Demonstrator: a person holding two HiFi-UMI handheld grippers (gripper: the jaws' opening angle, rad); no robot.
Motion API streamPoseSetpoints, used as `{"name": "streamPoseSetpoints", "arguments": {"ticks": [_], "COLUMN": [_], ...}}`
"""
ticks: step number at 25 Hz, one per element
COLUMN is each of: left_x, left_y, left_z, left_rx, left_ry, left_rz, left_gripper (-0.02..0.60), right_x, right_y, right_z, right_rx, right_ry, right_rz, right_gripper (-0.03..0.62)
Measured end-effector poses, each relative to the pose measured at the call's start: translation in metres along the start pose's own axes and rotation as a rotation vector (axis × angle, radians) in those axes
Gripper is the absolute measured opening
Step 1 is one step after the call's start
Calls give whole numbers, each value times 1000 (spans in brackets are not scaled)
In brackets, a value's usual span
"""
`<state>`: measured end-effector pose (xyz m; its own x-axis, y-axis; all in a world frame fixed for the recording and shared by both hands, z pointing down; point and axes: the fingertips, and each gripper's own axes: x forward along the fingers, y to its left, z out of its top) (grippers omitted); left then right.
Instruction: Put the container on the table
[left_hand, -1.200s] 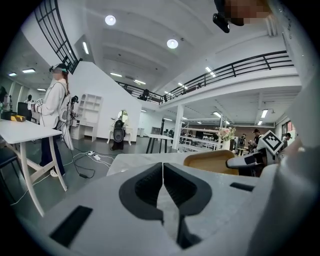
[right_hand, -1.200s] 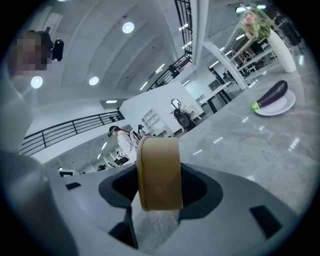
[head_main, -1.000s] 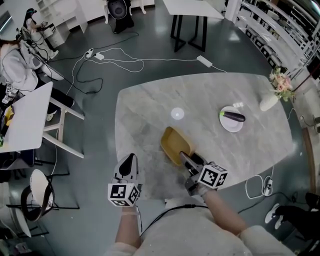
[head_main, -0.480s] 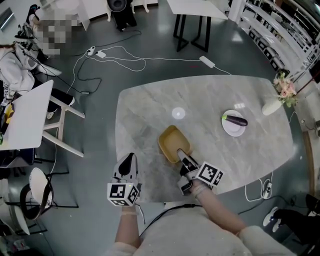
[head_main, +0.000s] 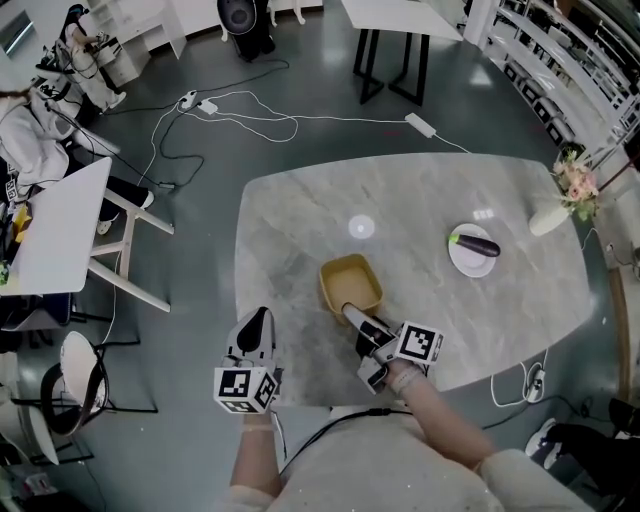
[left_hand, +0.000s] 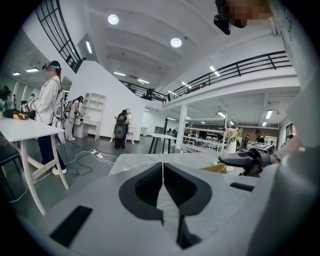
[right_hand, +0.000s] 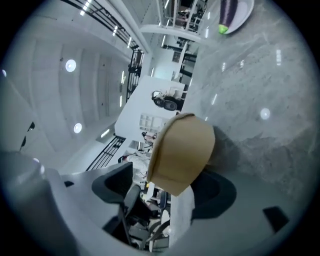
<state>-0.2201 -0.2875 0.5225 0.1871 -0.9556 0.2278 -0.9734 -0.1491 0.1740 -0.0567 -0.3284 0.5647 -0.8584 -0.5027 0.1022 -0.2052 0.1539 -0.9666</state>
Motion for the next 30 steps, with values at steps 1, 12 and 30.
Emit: {"name": "streamPoseSetpoints", "arguments": {"ticks": [1, 12, 30], "left_x": [0, -1, -12], "left_y": [0, 3, 19], "left_z": [-1, -1, -5], "left_rx": [-2, -8, -35], "left_ry": [1, 3, 9], "left_rz": [2, 15, 51], "left_gripper": [11, 11, 11], "right_x": [2, -6, -10], "right_y": [4, -25, -60], "right_z": [-6, -57, -68], "right_rx": [-40, -321, -172], "right_ry": [50, 427, 440], "right_rz": [23, -98, -215], "right_gripper": [359, 304, 149]}}
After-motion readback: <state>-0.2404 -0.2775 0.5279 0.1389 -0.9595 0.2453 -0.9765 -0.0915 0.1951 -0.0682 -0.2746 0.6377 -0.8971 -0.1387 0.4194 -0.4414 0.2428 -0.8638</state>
